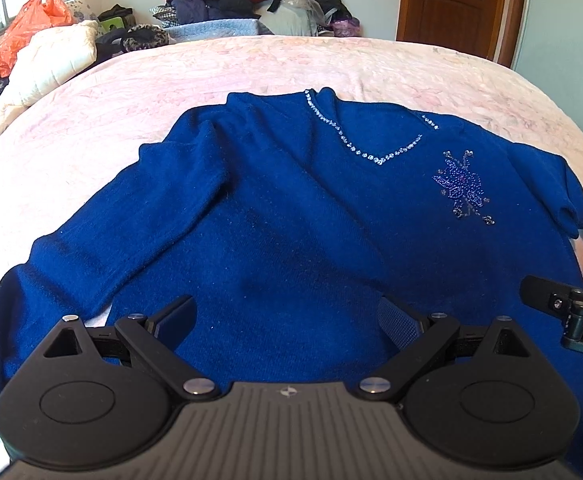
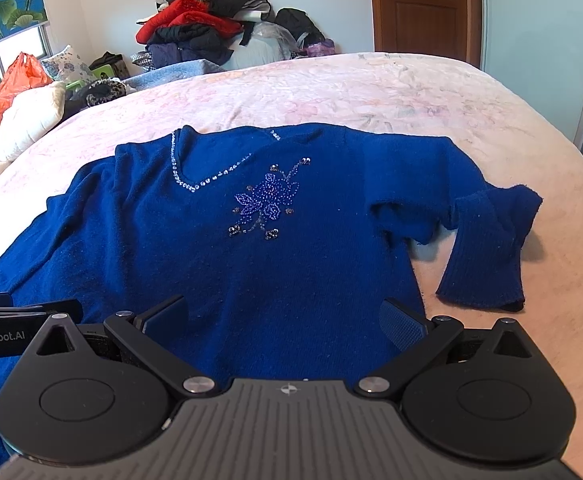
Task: Fold small clothes
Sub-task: 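Move the right gripper toward the sleeve cuff of the blue sweater, then close the right gripper on the sweater sleeve cuff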
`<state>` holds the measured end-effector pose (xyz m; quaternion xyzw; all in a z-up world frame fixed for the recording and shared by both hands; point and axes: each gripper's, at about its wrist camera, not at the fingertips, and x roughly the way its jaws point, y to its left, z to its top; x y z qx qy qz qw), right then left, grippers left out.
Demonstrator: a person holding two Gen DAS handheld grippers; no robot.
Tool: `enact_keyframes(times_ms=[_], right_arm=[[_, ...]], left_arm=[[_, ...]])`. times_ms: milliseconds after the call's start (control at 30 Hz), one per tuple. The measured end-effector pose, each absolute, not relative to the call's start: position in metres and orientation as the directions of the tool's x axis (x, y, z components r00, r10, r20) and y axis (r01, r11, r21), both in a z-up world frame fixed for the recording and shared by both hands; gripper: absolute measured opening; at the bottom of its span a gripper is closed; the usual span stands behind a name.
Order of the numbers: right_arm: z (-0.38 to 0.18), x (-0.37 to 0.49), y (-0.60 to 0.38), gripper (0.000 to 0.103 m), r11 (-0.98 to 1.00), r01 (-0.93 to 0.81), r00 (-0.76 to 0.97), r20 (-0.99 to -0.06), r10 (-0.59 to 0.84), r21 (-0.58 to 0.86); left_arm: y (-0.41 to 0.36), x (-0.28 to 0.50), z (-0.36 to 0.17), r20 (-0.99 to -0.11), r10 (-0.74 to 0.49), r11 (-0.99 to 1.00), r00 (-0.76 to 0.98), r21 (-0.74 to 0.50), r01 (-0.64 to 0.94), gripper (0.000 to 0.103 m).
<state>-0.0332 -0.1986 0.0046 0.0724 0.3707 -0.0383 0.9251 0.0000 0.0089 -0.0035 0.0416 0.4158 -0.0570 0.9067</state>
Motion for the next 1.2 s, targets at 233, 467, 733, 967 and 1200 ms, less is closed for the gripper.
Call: enact_keyframes(times_ms=[233, 467, 733, 967, 1200], right_arm=[[0.007, -0.036, -0.198, 0.103, 0.990, 0.114, 0.743, -0.669, -0.026, 0.088], [0.009, -0.037, -0.198, 0.103, 0.991, 0.077, 0.758, -0.652, 0.013, 0.109], [0.011, -0.043, -0.201, 0.102, 0.992, 0.018, 0.786, -0.614, 0.064, 0.126], [0.013, -0.061, -0.220, 0.098, 0.999, 0.032, 0.836, -0.548, -0.030, -0.006], [-0.001, -0.062, -0.270, 0.074, 0.978, 0.151, 0.807, -0.553, -0.206, -0.143]], left_arm=[[0.008, -0.003, -0.003, -0.752, -0.053, 0.989, 0.657, 0.050, 0.138, 0.098], [0.007, -0.003, -0.005, -0.756, -0.048, 0.989, 0.653, 0.055, 0.136, 0.098], [0.005, -0.004, -0.006, -0.757, -0.047, 0.988, 0.652, 0.061, 0.142, 0.098], [0.001, -0.003, -0.008, -0.758, -0.046, 0.989, 0.651, 0.059, 0.139, 0.098], [-0.009, -0.002, -0.013, -0.769, -0.041, 0.985, 0.637, 0.075, 0.154, 0.098]])
